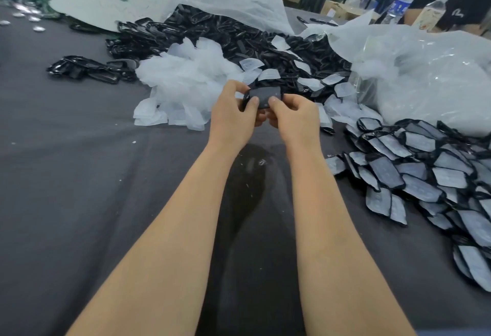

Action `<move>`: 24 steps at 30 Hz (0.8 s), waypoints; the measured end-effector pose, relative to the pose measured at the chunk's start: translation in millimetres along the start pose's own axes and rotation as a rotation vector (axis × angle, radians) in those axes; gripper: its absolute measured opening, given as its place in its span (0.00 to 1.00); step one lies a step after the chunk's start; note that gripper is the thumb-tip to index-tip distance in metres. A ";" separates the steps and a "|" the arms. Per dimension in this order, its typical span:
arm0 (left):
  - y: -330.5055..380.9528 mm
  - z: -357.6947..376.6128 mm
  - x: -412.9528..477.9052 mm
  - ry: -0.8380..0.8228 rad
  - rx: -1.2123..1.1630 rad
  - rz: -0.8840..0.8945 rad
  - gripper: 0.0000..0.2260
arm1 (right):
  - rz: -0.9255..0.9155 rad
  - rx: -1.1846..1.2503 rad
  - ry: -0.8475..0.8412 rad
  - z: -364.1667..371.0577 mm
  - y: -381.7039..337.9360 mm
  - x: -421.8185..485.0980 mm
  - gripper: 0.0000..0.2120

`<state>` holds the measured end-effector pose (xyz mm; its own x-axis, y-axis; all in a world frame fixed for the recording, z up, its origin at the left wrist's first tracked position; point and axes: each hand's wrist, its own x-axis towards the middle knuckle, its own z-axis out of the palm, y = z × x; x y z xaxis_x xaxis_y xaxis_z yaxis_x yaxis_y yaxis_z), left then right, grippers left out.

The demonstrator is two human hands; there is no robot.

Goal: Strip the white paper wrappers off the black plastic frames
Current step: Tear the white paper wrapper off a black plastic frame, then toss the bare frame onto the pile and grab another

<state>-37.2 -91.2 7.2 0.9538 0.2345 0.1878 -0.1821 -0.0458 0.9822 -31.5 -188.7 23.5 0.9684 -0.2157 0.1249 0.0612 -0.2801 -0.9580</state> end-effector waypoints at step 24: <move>9.8 185.4 -47.0 -0.240 0.836 0.193 0.12 | 0.164 -0.681 0.690 -160.8 50.9 -17.3 0.13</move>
<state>-39.6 -282.7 7.8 0.9658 -0.0560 0.2530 -0.2008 -0.7789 0.5941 -84.0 -349.7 14.0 0.5854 -0.7385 0.3347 -0.4239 -0.6306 -0.6501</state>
